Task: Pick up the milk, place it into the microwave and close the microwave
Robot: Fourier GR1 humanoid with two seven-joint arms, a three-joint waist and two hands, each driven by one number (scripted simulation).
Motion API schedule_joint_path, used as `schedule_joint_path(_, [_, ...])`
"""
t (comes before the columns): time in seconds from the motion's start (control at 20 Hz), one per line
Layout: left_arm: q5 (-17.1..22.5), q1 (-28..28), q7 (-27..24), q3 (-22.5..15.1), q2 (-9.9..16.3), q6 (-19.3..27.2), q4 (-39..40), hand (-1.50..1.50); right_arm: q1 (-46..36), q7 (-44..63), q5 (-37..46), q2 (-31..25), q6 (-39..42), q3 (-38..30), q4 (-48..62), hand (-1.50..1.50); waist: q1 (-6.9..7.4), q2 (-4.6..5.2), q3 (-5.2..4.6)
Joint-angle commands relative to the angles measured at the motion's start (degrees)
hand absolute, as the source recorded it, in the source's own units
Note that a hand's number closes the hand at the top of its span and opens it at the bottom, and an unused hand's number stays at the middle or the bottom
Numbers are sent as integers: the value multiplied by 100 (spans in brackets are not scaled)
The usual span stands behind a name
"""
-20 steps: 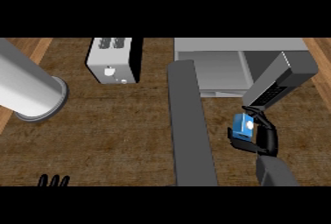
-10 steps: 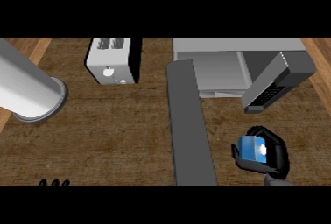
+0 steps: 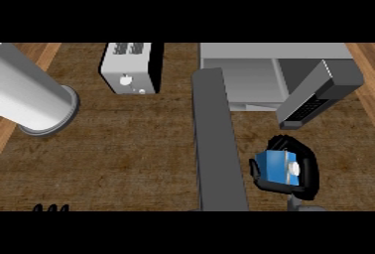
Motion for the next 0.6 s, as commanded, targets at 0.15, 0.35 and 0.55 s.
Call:
schedule_joint_path(0.15, [-33, -139, 164, -13, -97, 199, -64, -150, -949, 564, 419, 54, -866, 256, 401, 150, 38, 17, 4])
schedule_joint_path(0.35, [-26, 66, -165, 65, -26, -17, 185, -150, -1600, 437, 471, 35, -893, 23, 1256, 150, 63, 19, 5])
schedule_joint_path(0.55, [330, -101, 74, 412, 178, -160, 64, -150, -2064, 524, 579, 56, -1586, 142, 2056, 150, 75, 26, 5])
